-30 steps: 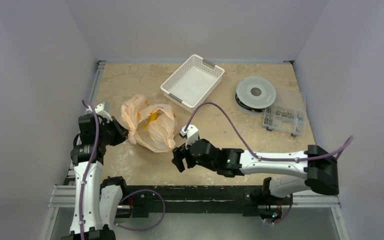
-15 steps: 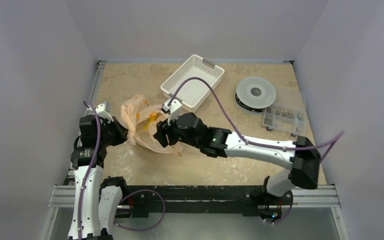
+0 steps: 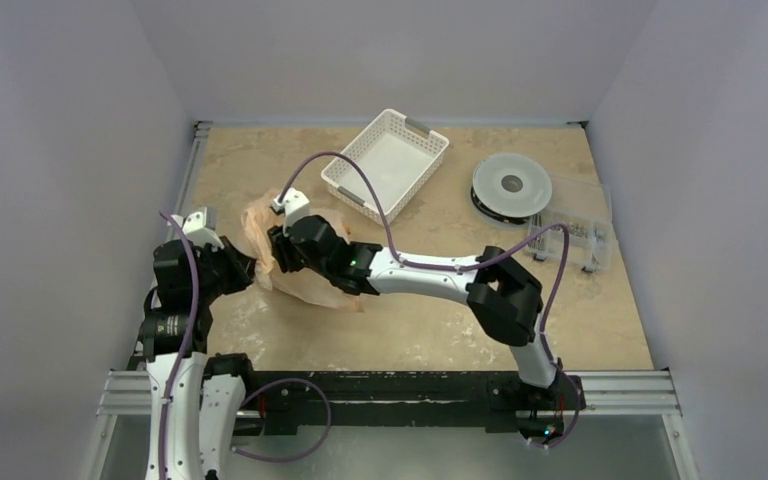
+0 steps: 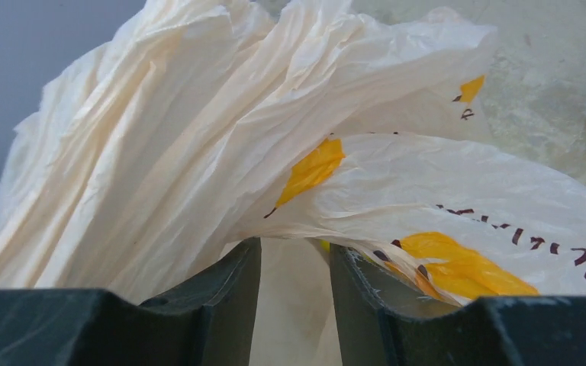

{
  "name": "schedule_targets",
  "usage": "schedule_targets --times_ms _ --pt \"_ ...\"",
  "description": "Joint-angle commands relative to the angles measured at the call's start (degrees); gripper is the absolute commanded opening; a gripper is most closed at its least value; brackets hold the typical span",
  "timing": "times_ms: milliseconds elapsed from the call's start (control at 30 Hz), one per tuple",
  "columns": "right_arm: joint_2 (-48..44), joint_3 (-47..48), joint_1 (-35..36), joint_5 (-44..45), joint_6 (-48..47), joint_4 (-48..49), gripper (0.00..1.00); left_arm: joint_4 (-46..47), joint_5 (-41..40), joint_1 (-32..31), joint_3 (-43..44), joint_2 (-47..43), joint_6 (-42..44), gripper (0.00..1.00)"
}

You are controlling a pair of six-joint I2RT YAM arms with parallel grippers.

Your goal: Take the fake fruits out of the plastic bag

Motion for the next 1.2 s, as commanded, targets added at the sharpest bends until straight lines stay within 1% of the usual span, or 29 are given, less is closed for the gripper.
schedule_targets --times_ms 0,133,233,300,400,500,600,733,867,967,1033,1133,1167 --pt "2.81 4.33 -0.01 8.36 -3.34 2.61 0.38 2.06 -2.37 -1.10 -0.29 -1.27 0.67 0.00" --pt "3.00 2.44 -0.50 10.79 -4.52 2.69 0.38 1.12 -5.07 -1.26 -0.01 -1.49 0.27 0.00" --pt "0.62 -0.79 -0.71 11.01 -2.44 1.26 0.38 0.91 -6.19 -1.27 0.08 -1.40 0.09 0.00" --pt "-2.25 -4.40 -0.56 12.64 -1.09 0.30 0.38 0.50 -7.56 -1.31 0.24 -1.32 -0.08 0.00" --pt "-6.20 -10.65 -0.32 11.80 2.26 0.03 0.38 0.39 -7.70 -1.29 0.26 -1.24 -0.18 0.00" --pt "-8.04 -15.11 -0.20 11.31 5.56 -1.77 0.37 0.46 -7.56 -1.35 0.26 -1.06 -0.18 0.00" --pt "-9.63 -21.94 1.26 11.63 6.97 1.10 0.37 0.44 -7.88 -1.36 0.19 -0.84 -0.26 0.00" --pt "-8.03 -25.79 4.22 13.66 8.30 3.72 0.37 0.04 -8.57 -2.48 0.19 0.83 -0.46 0.00" --pt "-5.54 -29.66 4.51 12.05 11.36 9.12 0.37 -1.29 -9.59 -4.57 0.87 3.62 -0.44 0.00" --pt "-4.21 -29.94 4.52 10.18 12.00 10.16 0.37 -1.28 -7.96 -5.51 0.96 5.81 -0.22 0.01" --pt "-5.12 -29.62 4.51 8.64 11.59 9.89 0.38 -1.30 -6.20 -6.03 1.02 7.58 -0.55 0.17" --pt "-8.99 -29.60 4.56 6.30 10.61 9.45 0.38 -1.29 -2.69 -7.14 1.58 10.86 -1.97 0.59" --pt "-10.75 -29.46 4.48 5.82 10.36 8.99 0.38 -1.41 -1.28 -7.24 1.93 12.23 -2.63 0.71"
